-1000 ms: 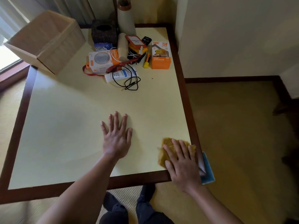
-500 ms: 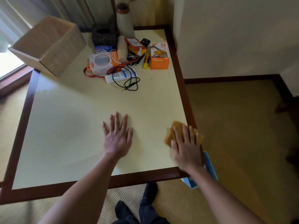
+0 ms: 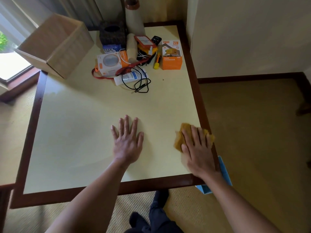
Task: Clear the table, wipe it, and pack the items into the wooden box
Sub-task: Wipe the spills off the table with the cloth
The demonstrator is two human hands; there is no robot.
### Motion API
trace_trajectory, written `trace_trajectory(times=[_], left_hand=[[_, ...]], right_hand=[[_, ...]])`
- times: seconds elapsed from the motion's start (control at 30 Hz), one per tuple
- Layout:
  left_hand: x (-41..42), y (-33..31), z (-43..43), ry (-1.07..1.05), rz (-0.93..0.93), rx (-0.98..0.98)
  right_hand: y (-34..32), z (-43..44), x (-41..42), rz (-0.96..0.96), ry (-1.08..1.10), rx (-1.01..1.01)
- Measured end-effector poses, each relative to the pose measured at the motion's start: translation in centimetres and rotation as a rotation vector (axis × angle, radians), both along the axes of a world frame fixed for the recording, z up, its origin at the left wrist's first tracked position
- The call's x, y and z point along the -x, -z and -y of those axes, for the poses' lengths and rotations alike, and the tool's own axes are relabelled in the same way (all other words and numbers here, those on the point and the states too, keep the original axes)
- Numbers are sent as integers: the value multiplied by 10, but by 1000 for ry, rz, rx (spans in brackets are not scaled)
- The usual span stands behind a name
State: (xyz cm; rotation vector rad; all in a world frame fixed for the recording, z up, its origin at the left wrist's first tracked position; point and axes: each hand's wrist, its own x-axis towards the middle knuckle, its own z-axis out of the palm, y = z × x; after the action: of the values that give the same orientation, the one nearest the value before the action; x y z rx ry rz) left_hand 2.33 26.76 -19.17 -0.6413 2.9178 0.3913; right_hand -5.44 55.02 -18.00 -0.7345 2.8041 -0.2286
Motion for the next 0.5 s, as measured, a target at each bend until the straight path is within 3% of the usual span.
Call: trace_trajectory(times=[0.23,0.5], left_hand=[[9,-20,1,15,100,-62],[-2,-90,42,-324,-163,-423]], right_hand=[[-3,-11,-50,50,76,74],[-68,93,-28,-110,145,339]])
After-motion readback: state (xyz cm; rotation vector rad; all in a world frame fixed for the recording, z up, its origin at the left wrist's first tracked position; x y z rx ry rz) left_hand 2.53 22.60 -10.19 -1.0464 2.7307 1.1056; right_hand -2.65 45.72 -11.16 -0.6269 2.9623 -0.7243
